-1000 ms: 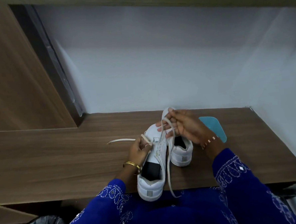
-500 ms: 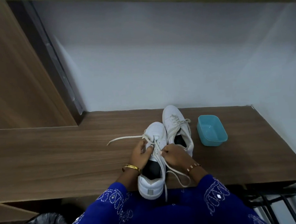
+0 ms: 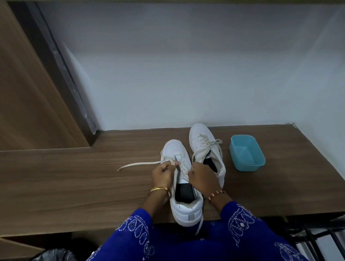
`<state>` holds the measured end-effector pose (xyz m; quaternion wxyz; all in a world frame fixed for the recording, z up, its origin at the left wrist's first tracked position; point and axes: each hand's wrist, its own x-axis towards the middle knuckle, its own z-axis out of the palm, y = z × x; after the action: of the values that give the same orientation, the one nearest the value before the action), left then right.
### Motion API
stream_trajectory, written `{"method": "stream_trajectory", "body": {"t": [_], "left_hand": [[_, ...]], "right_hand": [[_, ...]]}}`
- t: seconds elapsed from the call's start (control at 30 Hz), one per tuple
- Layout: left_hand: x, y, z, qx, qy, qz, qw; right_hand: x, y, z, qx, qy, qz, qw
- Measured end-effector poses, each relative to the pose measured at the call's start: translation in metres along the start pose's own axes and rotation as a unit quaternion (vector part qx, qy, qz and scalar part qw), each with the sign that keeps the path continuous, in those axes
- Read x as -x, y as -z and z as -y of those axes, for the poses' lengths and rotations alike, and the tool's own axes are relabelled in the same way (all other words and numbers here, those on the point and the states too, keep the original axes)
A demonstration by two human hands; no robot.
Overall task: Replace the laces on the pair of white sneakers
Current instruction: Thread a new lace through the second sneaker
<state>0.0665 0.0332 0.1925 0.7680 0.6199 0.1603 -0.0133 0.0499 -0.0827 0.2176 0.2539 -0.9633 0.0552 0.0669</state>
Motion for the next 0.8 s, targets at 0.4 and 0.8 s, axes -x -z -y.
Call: {"method": "stream_trajectory", "body": {"t": [0.4,0.8], "left_hand": [[-0.006,0.027,-0.018,0.122,0.106,0.283,0.945],[-0.004,0.023,-0.018,0.161,0.108,0.195,0.961]], "right_hand": [[-0.004,-0.004,0.008,0.05,-0.006,-0.008,0.999],[-0.023,0.053,0.013,-0.353,-0.071,0.086,0.929]]}}
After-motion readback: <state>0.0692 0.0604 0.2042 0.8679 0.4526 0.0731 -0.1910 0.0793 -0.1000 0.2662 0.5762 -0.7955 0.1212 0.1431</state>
